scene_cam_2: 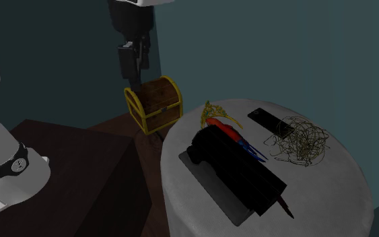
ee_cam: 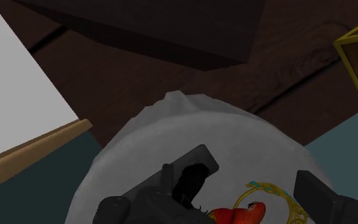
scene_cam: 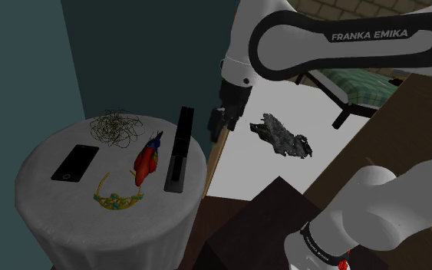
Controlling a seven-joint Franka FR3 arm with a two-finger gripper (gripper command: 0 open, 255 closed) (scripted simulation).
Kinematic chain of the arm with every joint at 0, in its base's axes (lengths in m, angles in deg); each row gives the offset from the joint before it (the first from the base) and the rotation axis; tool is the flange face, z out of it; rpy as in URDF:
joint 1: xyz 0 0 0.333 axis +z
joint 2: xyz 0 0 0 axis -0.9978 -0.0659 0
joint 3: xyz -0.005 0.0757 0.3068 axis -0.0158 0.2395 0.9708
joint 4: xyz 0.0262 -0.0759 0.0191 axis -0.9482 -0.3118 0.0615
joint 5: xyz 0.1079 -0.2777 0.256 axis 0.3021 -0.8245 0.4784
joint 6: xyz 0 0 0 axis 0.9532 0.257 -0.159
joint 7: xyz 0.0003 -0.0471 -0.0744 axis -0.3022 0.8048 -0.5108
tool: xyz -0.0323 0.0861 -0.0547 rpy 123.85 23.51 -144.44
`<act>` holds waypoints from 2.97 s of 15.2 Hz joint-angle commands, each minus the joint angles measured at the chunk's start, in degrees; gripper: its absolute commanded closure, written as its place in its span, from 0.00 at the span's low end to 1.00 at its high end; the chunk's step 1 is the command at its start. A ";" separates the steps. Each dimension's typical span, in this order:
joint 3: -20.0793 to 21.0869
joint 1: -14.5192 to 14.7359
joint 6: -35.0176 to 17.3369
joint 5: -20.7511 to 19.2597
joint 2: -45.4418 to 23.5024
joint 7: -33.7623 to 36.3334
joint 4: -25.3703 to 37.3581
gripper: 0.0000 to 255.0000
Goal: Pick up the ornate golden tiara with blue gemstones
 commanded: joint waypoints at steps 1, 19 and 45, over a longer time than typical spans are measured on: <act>1.70 0.33 -2.31 -0.19 -3.51 1.81 1.20 0.00; 9.39 7.83 -13.21 -15.95 -43.89 22.39 26.85 0.00; 4.92 20.60 -9.99 -24.83 -76.16 28.43 59.96 1.00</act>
